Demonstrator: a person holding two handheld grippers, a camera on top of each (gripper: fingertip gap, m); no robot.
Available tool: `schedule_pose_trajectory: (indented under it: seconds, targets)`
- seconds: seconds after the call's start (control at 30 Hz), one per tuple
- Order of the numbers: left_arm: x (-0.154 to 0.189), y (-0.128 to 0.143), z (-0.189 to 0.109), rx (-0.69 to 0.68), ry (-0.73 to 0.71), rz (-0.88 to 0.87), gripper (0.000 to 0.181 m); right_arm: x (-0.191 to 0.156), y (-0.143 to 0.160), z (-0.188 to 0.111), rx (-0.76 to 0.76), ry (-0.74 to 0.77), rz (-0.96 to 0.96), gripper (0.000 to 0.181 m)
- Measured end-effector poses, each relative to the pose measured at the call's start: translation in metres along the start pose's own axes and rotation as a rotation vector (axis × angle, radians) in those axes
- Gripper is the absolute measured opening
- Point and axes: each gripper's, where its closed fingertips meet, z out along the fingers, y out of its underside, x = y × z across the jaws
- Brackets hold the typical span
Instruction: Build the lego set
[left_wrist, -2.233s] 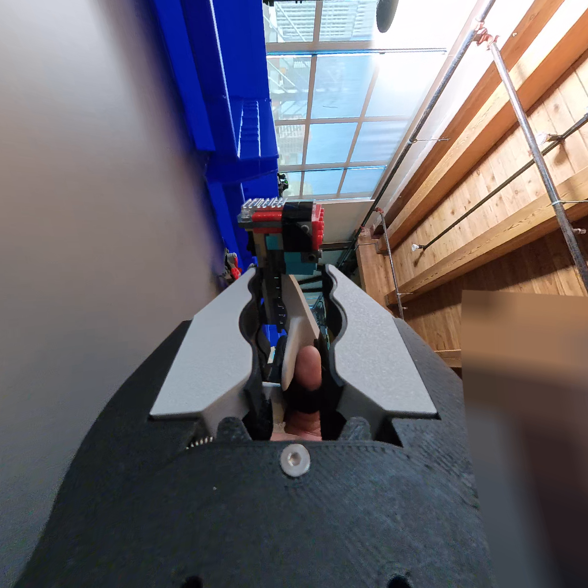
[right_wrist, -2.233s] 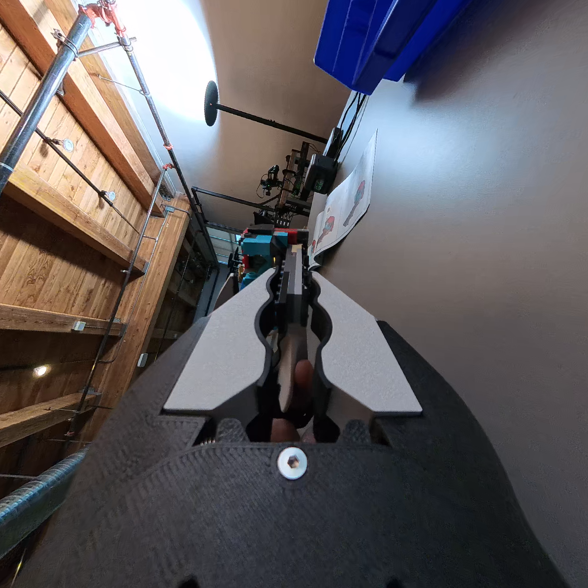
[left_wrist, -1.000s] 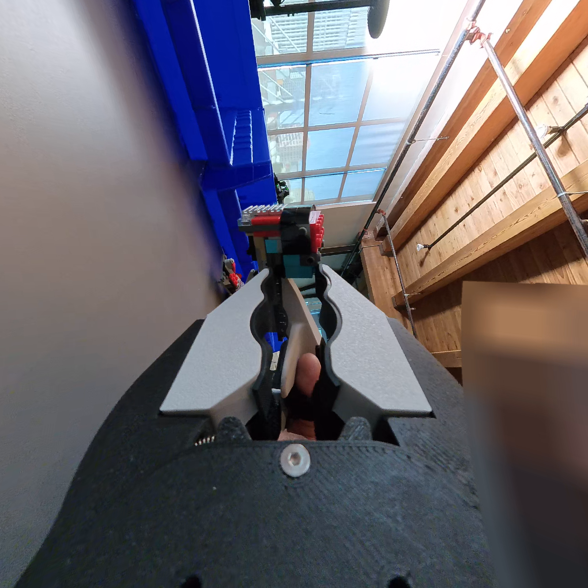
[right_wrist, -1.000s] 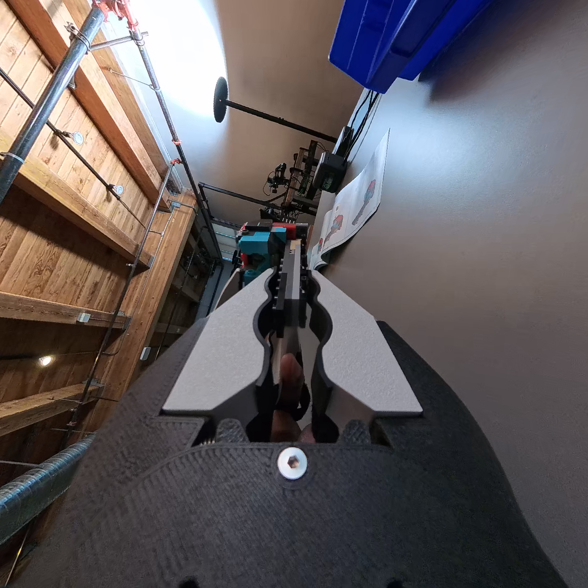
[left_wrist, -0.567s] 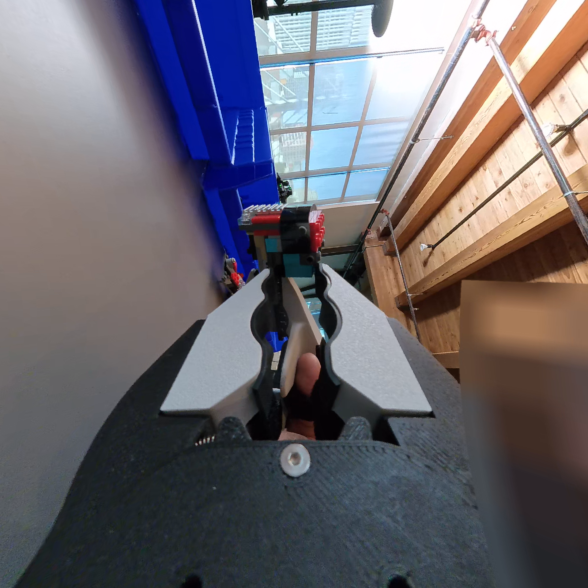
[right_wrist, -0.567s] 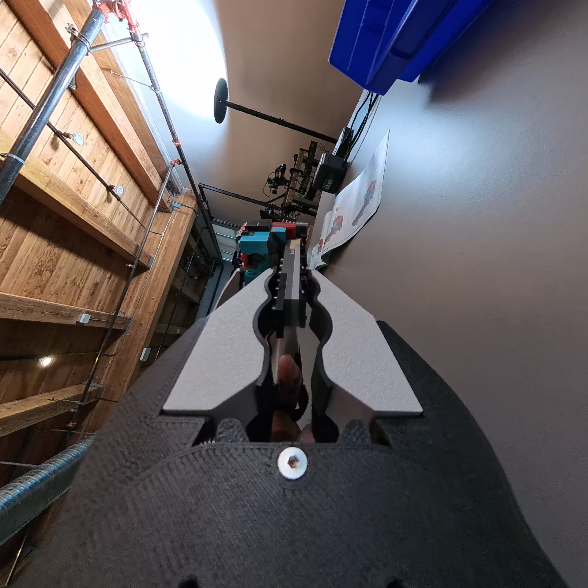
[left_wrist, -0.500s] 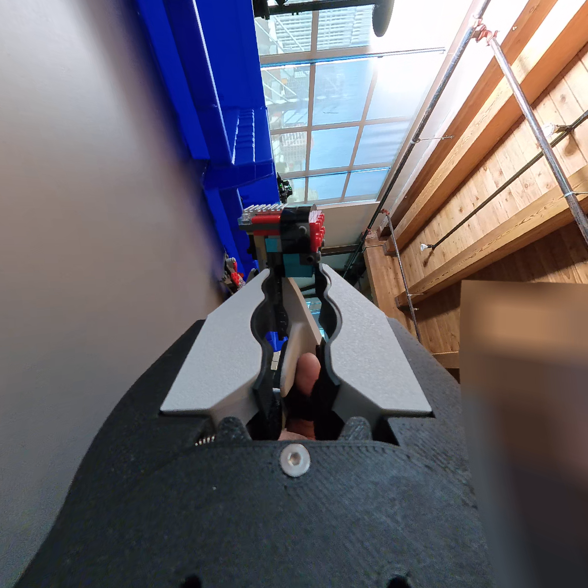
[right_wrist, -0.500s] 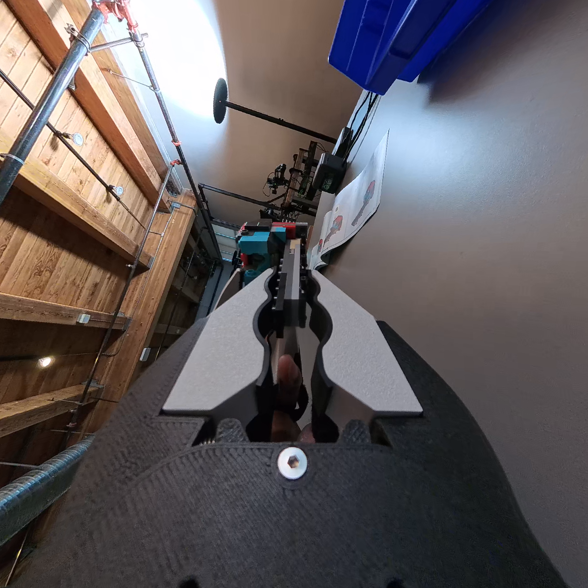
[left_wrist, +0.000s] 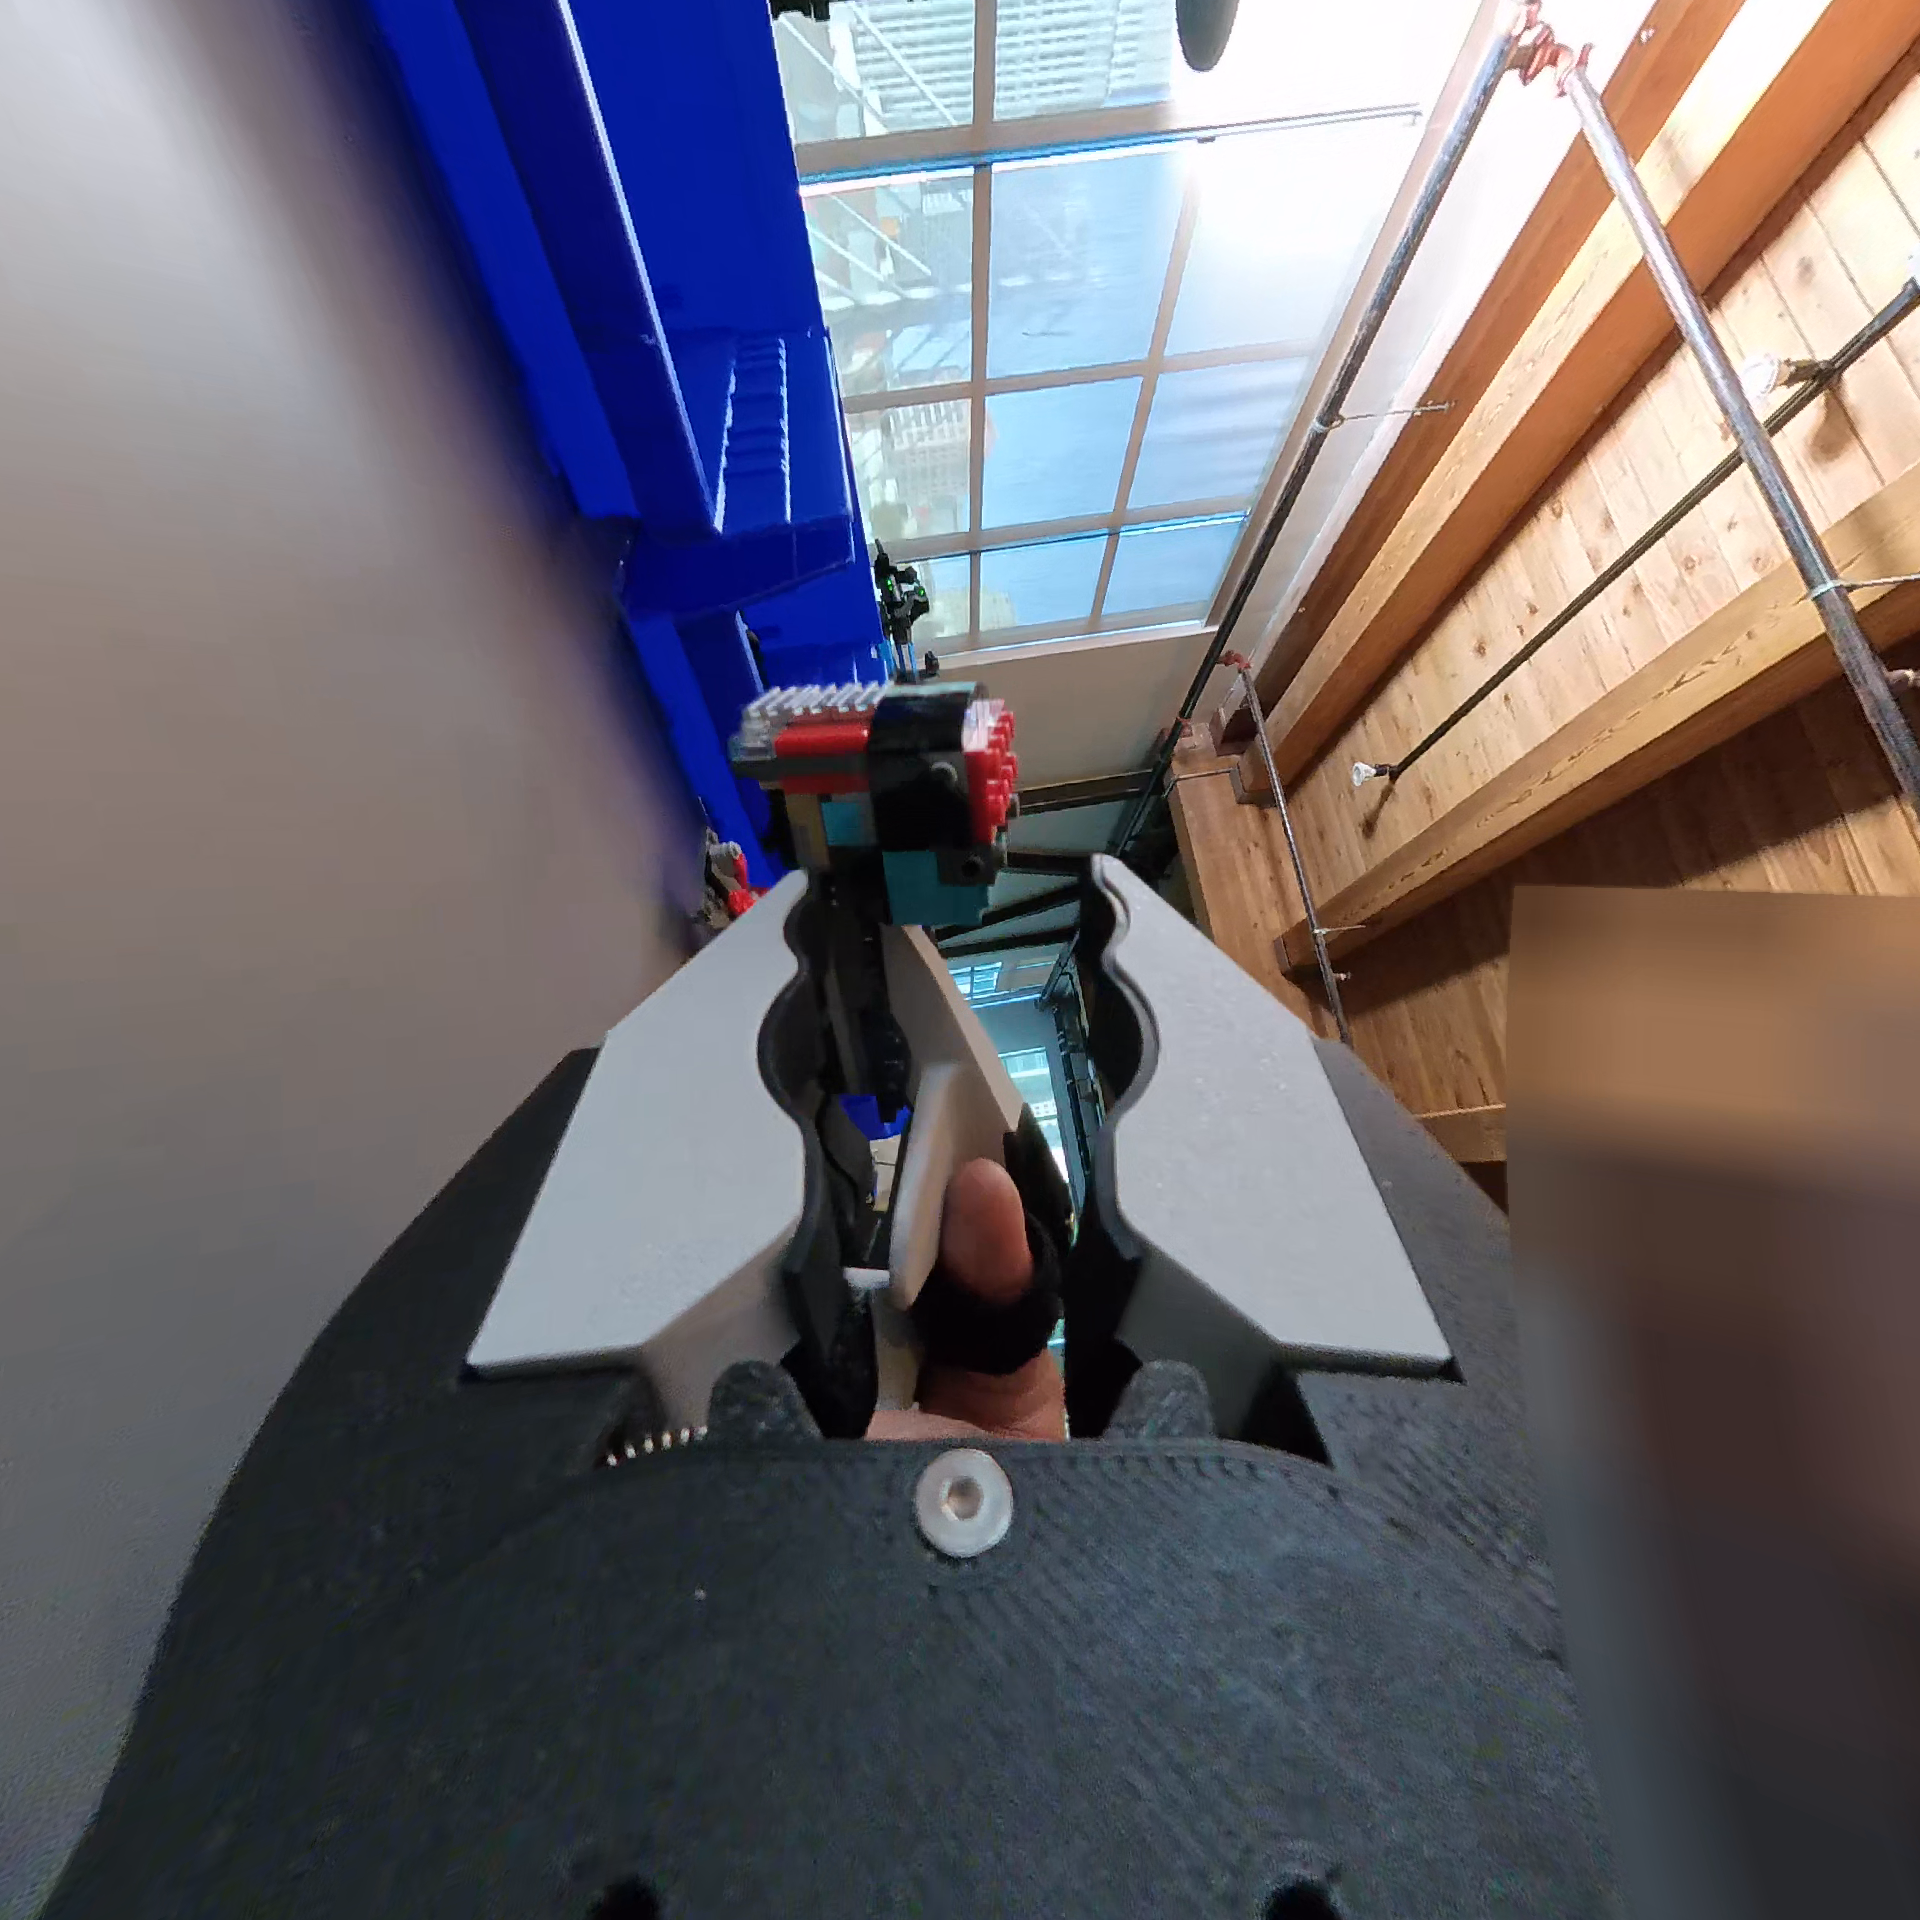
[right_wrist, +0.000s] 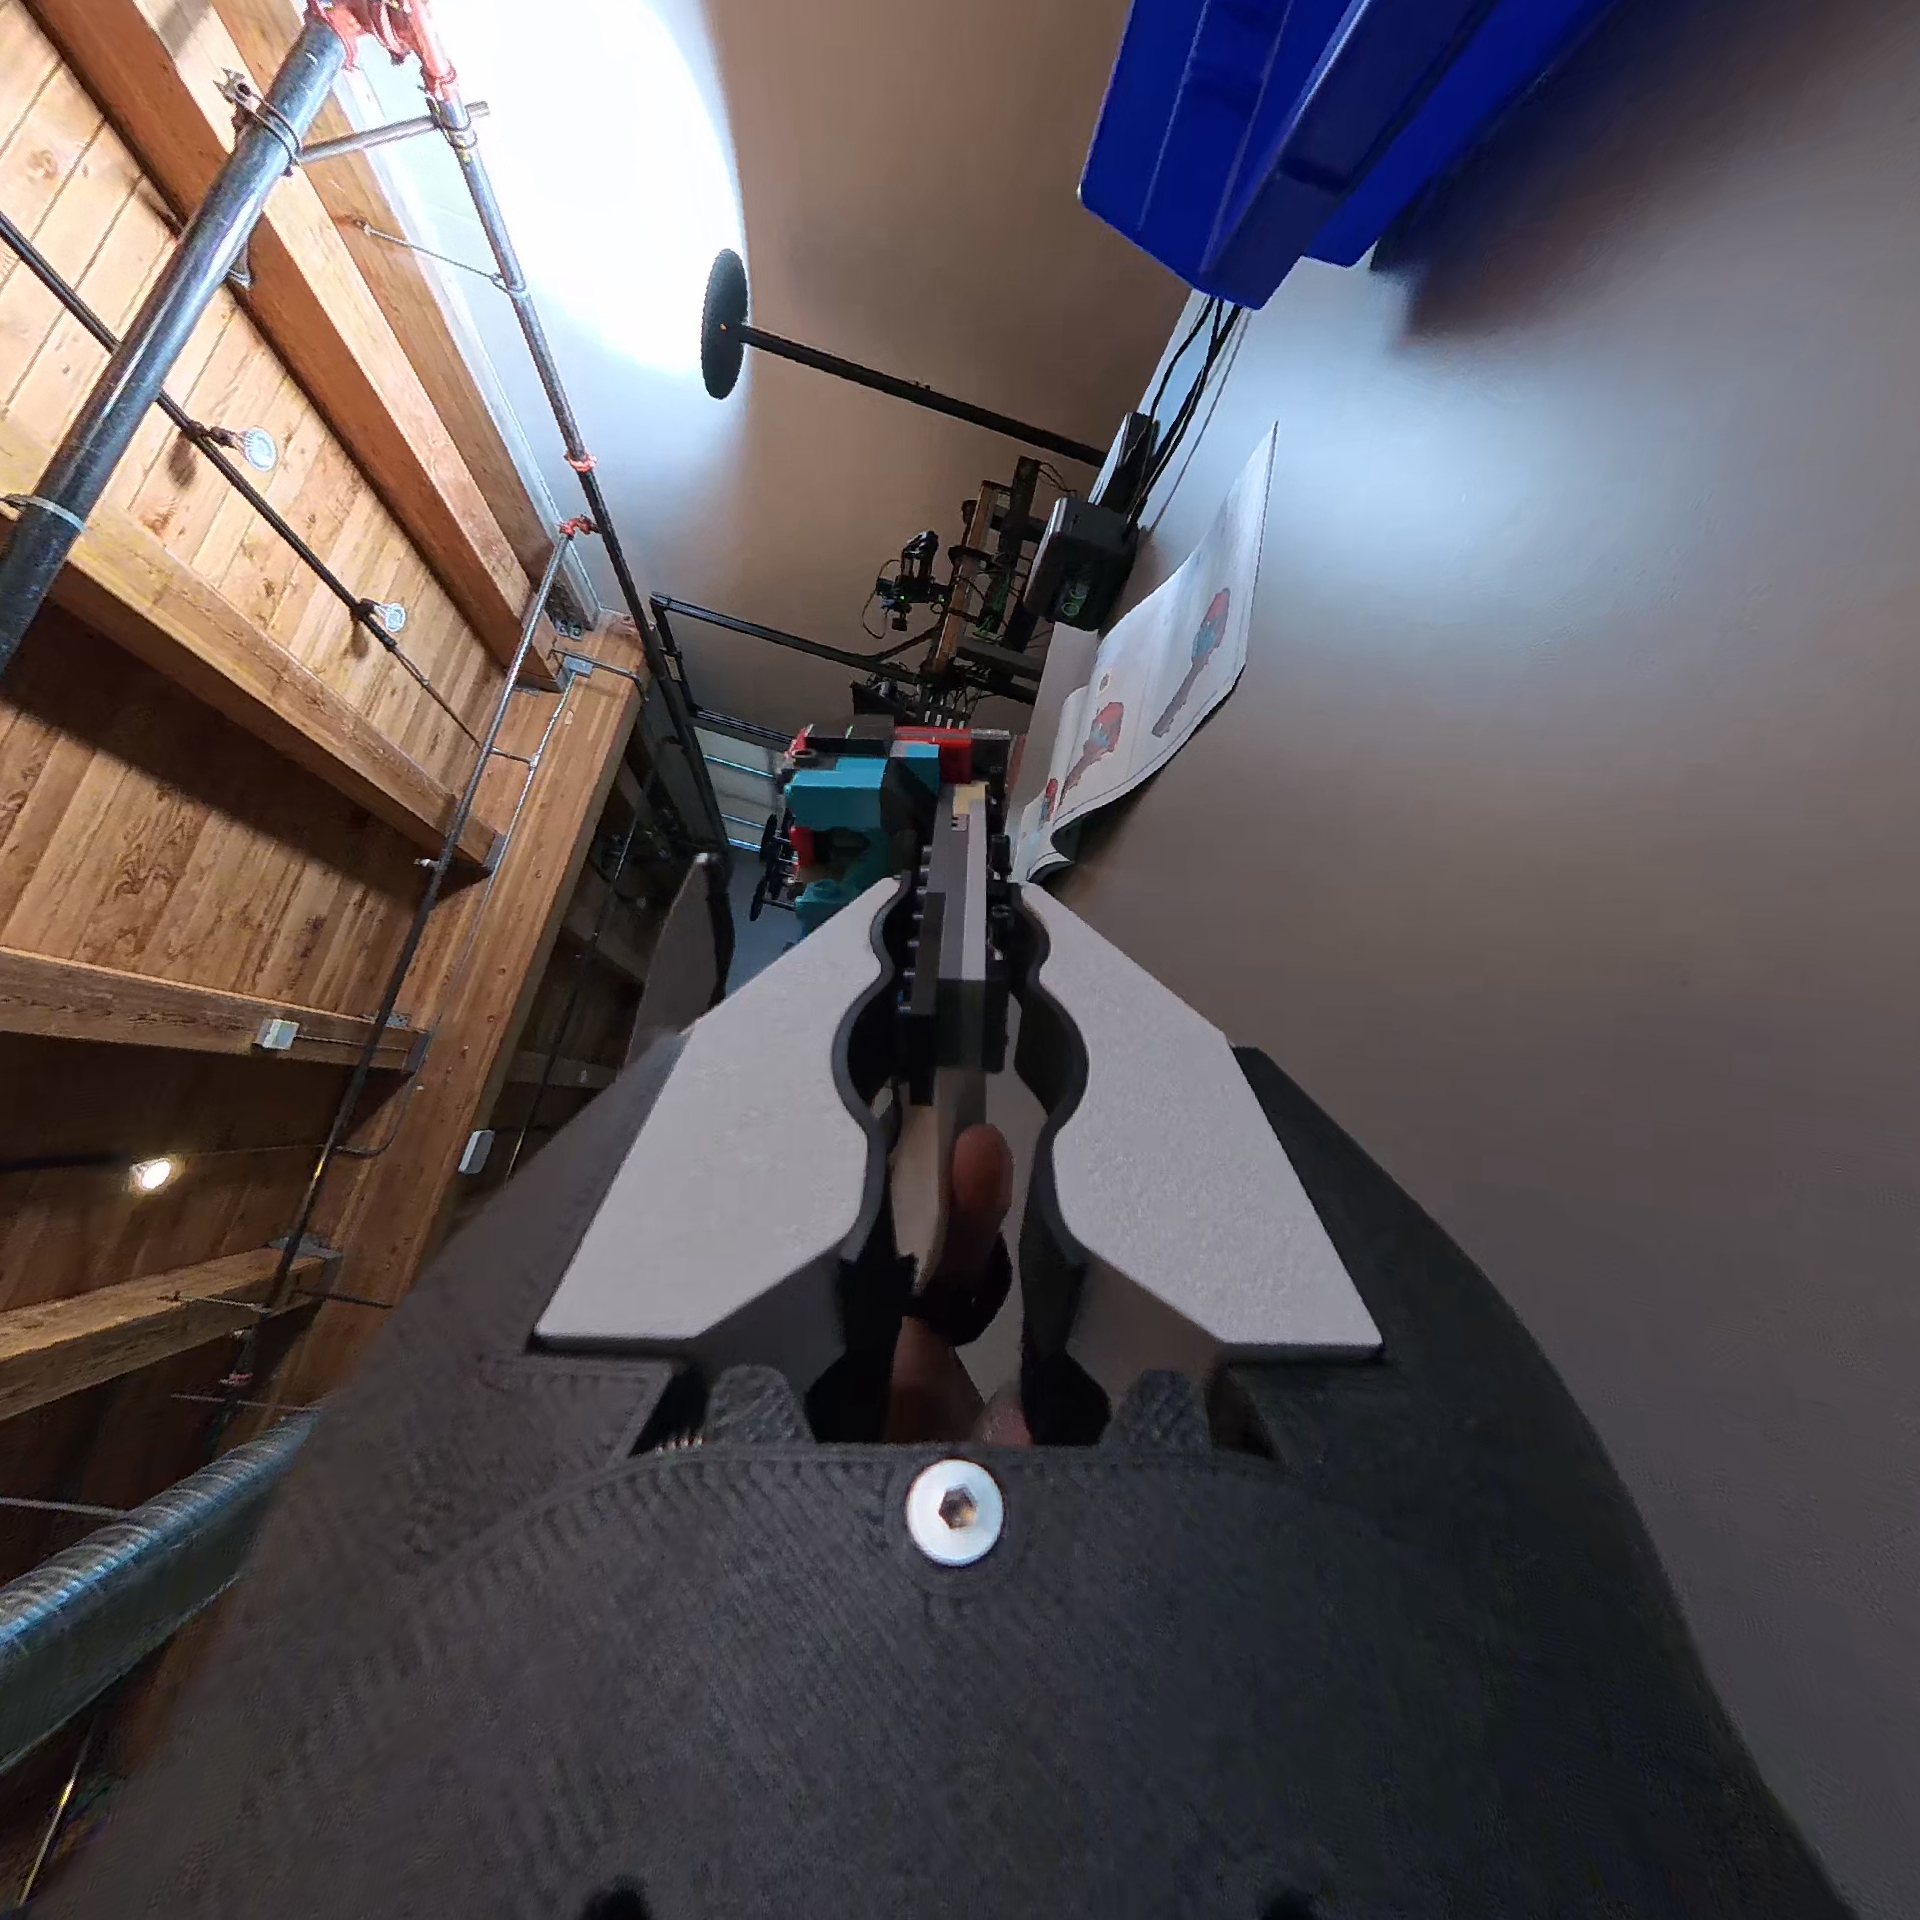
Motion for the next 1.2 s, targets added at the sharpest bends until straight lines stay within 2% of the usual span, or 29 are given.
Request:
schedule_pose_trajectory:
  seconds: [0.2,0.83,1.1,1.2]
  targets:
    - [-0.0034,-0.008,-0.0038,0.026,-0.011,-0.005,0.033,-0.0023,0.0019,0.0001,-0.007,-0.01,-0.004,0.014]
    - [-0.003,-0.0083,-0.0047,0.025,-0.007,-0.004,0.031,-0.0038,0.0039,0.0009,-0.018,-0.016,-0.016,0.015]
    - [-0.0005,-0.007,-0.0039,0.0,-0.007,0.013,0.033,-0.0024,0.0026,0.0005,-0.016,-0.018,0.005,0.014]
    - [0.0052,-0.0072,-0.0047,-0.022,0.001,0.055,0.049,-0.0013,0.0032,0.0008,-0.02,-0.019,0.008,0.014]
